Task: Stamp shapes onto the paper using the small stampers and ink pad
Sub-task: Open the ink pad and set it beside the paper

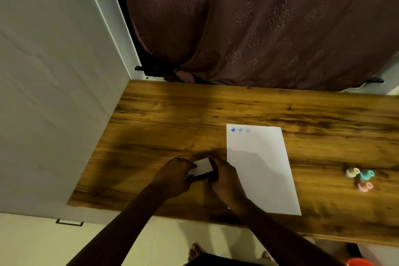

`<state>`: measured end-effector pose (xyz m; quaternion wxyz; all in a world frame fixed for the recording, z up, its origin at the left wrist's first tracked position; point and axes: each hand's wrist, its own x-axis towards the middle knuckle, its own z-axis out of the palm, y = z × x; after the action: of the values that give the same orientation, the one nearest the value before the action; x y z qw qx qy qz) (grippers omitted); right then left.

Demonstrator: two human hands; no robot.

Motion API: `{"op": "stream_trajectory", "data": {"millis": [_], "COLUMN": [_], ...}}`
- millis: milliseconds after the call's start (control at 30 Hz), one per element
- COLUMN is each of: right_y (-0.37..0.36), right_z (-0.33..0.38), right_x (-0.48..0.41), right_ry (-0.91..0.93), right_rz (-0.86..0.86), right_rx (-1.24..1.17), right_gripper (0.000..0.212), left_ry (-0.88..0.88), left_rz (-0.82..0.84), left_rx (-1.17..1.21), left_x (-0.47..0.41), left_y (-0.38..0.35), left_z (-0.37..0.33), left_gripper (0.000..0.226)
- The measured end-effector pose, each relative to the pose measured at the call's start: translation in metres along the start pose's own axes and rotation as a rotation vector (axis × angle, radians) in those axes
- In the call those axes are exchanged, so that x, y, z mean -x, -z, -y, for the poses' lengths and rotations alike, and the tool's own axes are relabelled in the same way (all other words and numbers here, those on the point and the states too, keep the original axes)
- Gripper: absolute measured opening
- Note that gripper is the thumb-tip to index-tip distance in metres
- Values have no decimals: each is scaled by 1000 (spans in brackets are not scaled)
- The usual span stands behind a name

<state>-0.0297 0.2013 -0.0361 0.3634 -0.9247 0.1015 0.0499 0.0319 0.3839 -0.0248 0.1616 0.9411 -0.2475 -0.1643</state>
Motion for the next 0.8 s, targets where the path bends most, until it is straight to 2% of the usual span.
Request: {"op": "stream_trajectory", "data": {"millis": [233,533,700,800], "right_y": [0,2,0,-1], "right_z": [0,0,0,3], "right_x": [-4,-8,-4,-4], "right_ry": [-4,-31,-95,-152], "right_rz": [-37,31,16,12], "right_rx": [24,-36,-356,-482], "right_gripper": [54,48,10,18], "left_ry": [-56,57,67,61], "left_rz": [89,33,-2,-1], "left_rx": [61,121,127,110], "left_x": [-9,-36,-47,-51], "left_y": [23,24,21,20], "left_z": [1,18,26,28], "left_gripper": [37,35,39,42]}}
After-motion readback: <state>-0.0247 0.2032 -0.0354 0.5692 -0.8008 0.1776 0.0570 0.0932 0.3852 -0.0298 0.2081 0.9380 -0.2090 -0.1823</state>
